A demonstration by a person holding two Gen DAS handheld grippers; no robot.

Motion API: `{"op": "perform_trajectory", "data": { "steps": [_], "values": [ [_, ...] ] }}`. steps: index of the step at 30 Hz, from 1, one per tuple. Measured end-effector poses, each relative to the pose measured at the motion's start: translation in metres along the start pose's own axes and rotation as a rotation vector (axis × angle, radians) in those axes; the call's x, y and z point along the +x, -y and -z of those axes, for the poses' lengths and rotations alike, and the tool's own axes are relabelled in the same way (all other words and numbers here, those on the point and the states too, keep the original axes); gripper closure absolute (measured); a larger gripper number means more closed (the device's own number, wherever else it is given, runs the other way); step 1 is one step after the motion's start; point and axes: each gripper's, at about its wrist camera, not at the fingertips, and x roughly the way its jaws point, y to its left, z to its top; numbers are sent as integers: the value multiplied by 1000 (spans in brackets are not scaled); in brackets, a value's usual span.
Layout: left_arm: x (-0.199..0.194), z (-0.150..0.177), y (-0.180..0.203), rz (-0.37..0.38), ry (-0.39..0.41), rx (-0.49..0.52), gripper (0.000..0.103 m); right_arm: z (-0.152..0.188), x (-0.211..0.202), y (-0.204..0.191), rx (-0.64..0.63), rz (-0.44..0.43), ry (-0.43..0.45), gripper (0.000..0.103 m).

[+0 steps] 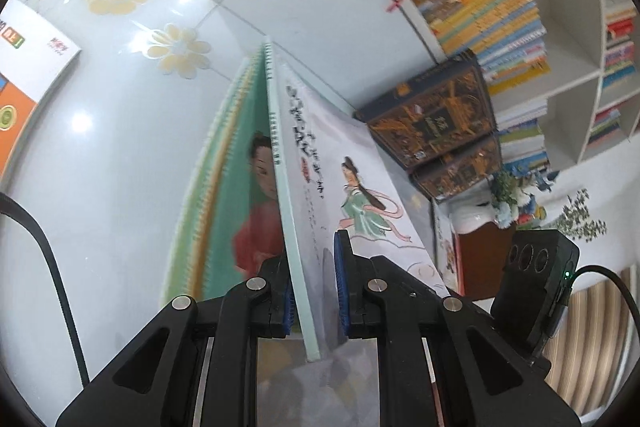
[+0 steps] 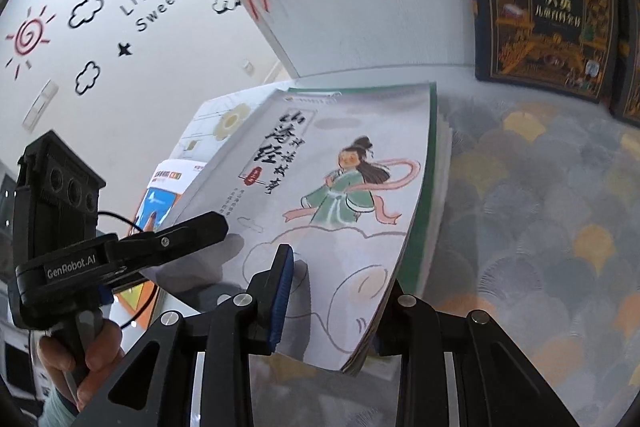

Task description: Organize books

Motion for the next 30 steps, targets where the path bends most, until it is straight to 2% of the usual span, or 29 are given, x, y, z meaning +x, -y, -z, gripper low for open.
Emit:
{"op": "perform_trajectory", "data": {
  "steps": [4,5,7,9,15,21,25,30],
  "values": [
    [-21,3,-18,-84,61,-31,90,1,16,0,24,5,-43,72],
    [-25,4,-22,-104,69,-39,90,3,15,-2,11,12,-28,72],
    [-35,11,-28,-107,84,-56,90,3,16,-8,-17,16,-28,65],
    [-45,21,-31,-110,98,-82,90,6,15,-13,-37,7,-31,52],
    [-58,48,-6,-128,109,-57,87,29,-10,9,41,-31,-46,50],
    [-37,79,43,-117,54,5,87,81,-53,85,236,-53,-53,48],
    [-6,104,83,-104,-5,45,87,120,-80,157,400,-67,-92,48],
    [47,137,141,-84,-68,75,84,146,-134,239,510,-55,-63,48]
  ]
}}
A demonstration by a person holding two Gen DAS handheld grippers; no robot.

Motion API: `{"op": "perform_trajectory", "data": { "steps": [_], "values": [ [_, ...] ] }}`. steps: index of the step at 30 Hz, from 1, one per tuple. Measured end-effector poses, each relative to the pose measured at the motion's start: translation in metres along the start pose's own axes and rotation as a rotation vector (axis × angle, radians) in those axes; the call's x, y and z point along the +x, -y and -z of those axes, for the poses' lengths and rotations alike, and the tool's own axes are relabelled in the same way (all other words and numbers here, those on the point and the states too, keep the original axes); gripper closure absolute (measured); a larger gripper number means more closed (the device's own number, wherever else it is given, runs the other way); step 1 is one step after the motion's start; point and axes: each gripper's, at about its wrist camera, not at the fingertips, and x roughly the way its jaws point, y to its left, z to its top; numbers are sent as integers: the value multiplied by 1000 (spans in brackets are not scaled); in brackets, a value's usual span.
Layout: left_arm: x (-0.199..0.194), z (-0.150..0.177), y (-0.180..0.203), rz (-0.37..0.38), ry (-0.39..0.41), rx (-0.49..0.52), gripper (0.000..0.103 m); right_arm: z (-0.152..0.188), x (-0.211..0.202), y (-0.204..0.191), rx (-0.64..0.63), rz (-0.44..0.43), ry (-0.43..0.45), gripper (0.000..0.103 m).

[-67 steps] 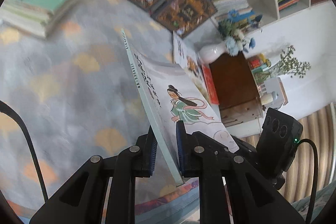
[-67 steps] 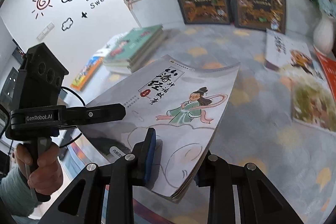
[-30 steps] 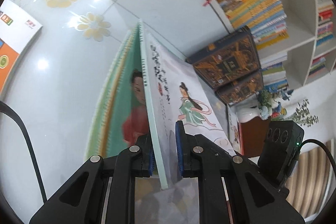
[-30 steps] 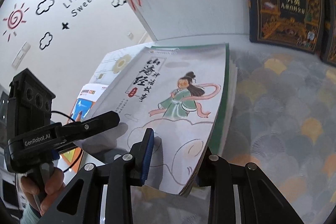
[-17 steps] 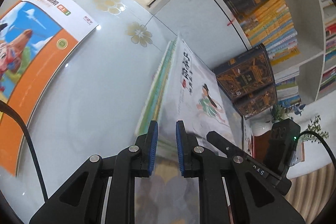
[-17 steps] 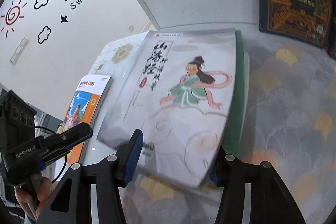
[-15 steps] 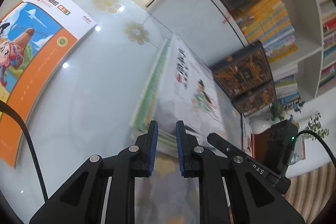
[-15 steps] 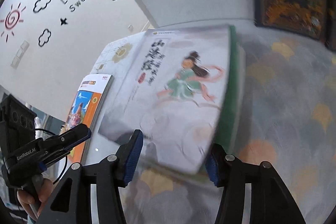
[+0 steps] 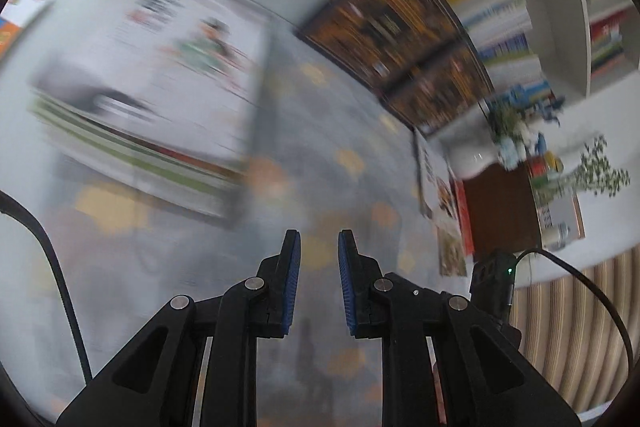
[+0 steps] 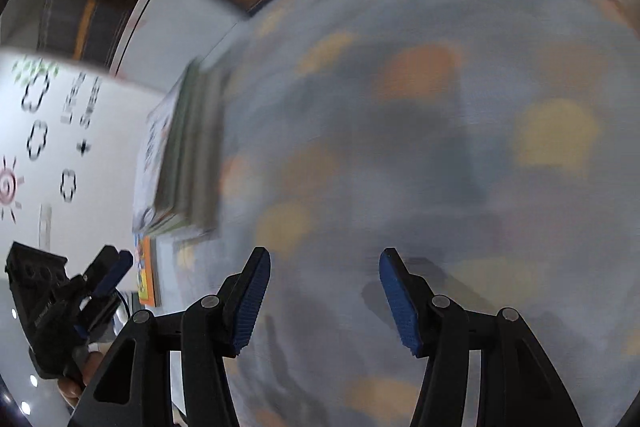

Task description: Organize books

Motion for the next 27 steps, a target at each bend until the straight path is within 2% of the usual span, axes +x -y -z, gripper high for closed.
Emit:
{"op": "perform_trajectory", "data": {
  "steps": [2,8,12,15,17,19,20,22,27],
  "values": [
    [26,9,29,15,-27,13,80,-9,-29,31,17,12,31,48],
    [104,32,112,64,-126,71,80,-36,-110,104,43,75,161,48],
    [147,35,154,74,-164,107,80,-56,-141,137,50,138,204,48],
    [178,34,186,66,-190,176,73,-77,-162,166,74,173,231,48],
    [199,29,205,32,-196,218,68,-90,-166,177,81,189,236,46],
    [214,24,214,17,-199,225,55,-108,-167,187,85,198,236,36],
    [221,19,217,17,-195,221,54,-116,-165,189,85,201,238,30],
    [235,10,220,-1,-185,213,53,-130,-163,193,66,195,243,29],
    [267,-14,222,-48,-137,215,53,-162,-148,186,-15,267,289,29]
  ]
}}
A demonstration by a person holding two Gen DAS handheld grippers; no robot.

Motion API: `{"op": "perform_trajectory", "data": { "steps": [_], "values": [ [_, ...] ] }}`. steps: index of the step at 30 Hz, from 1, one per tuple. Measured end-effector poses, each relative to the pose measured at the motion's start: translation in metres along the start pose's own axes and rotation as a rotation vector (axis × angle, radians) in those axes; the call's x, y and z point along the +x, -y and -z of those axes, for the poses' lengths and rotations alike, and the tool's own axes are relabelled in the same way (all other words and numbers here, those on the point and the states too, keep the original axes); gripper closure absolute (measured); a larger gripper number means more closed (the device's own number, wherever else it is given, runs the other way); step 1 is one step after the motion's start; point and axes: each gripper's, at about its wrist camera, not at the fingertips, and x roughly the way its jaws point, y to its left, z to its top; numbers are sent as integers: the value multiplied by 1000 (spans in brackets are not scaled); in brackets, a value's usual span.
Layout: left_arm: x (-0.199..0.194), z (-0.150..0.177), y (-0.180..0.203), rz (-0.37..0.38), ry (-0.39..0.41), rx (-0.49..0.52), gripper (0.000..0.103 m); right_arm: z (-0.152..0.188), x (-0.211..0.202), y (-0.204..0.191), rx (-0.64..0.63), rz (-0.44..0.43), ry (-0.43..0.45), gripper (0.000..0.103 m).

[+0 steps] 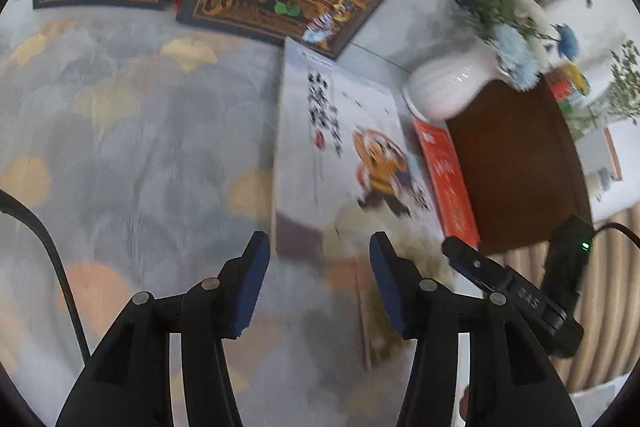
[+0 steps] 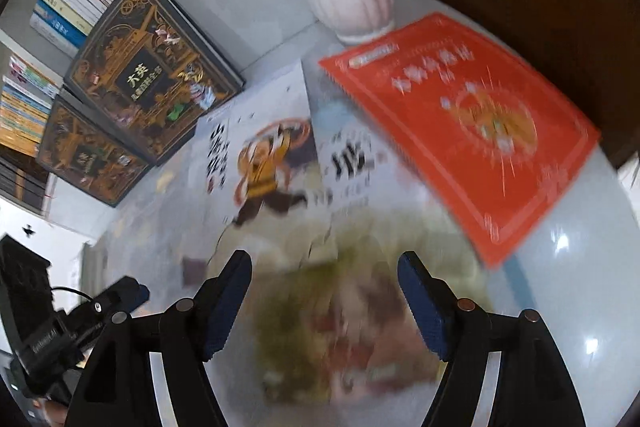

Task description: Organize books

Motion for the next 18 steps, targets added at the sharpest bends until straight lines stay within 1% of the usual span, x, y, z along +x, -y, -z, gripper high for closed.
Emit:
{"op": "perform_trajectory", "data": {
  "steps": [2,3,4,5,6,9,10,12,13,15,18],
  "values": [
    [11,-9,-3,-29,11,-7,53,-8,8,-5,-40,20,15,31],
    [17,-13,-6,-40,15,-16,53,-13,14,-11,-84,42,23,41],
    [21,-16,-9,-45,16,-29,53,-16,19,-14,-110,65,27,48],
    [25,-18,-13,-36,18,-48,53,-18,23,-17,-132,94,32,56],
    [28,-18,-15,-22,17,-60,53,-20,29,-20,-142,120,40,57],
    [41,-18,-17,11,-14,-76,53,-22,42,-19,-116,93,19,56],
    [44,-17,-17,15,-22,-71,53,-22,43,-23,-128,92,35,57],
    [44,-15,-12,21,-6,-49,55,-19,47,-31,-158,70,19,57],
    [44,-14,-10,31,-7,-37,55,-16,47,-38,-178,75,10,56],
    [36,-8,-6,3,14,-9,55,-9,46,-47,-216,113,9,55],
    [14,7,-11,1,24,10,55,8,40,-53,-220,86,-18,55]
  ]
}}
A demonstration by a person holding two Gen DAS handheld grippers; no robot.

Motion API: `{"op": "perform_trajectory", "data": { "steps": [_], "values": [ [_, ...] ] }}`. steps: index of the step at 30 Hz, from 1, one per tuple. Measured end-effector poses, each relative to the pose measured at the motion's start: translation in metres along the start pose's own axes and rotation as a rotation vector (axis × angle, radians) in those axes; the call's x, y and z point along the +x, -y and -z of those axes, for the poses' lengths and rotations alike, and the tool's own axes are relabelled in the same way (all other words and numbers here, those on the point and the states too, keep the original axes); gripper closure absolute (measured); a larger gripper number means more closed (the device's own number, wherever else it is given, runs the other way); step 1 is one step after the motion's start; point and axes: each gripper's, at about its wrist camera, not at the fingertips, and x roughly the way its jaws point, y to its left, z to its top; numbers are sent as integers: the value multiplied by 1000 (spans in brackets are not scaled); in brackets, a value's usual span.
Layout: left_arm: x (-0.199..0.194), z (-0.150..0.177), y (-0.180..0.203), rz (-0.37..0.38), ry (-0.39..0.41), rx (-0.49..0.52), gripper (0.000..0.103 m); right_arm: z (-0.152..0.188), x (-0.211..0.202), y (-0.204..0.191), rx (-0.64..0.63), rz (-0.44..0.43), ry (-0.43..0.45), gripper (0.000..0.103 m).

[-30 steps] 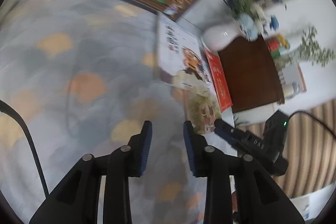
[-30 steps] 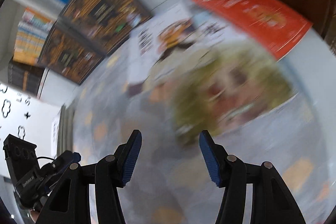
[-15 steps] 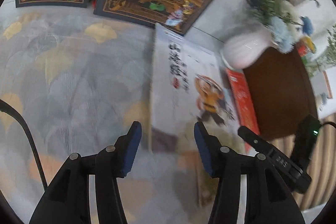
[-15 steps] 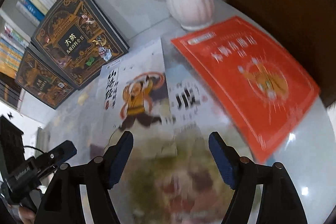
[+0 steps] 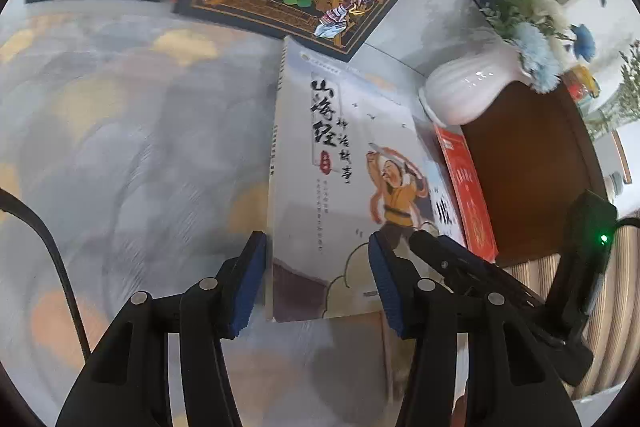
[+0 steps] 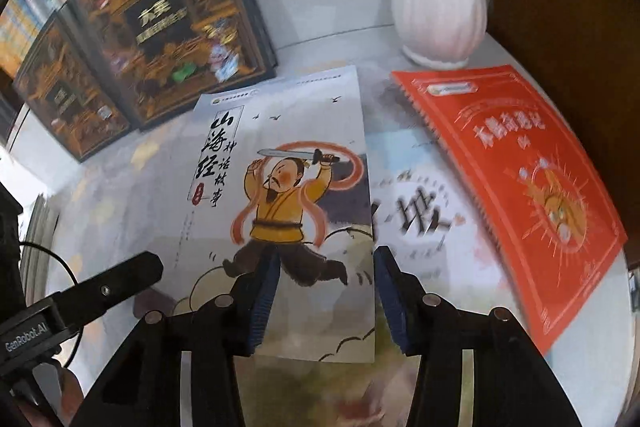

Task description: Organize books

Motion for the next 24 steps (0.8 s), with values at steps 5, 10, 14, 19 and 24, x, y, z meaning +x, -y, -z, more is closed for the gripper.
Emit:
{"op": "perform_trajectory", "data": {
  "steps": [5,10,14,19,24],
  "values": [
    [-50,49,-29,-30,-13,-30,55,42,-14,-31,-49,-78,-72,54],
    [-99,120,-69,-53,-15,-158,55,115,-33,-80,-240,-132,-155,48],
    [-121,181,-83,-64,-45,-215,55,176,-52,-98,-357,-157,-186,47],
    [-135,230,-81,-46,-42,-265,55,212,-66,-99,-435,-165,-222,48],
    [-143,241,-80,-129,21,-290,55,215,-76,-95,-390,-147,-207,49]
  ]
}}
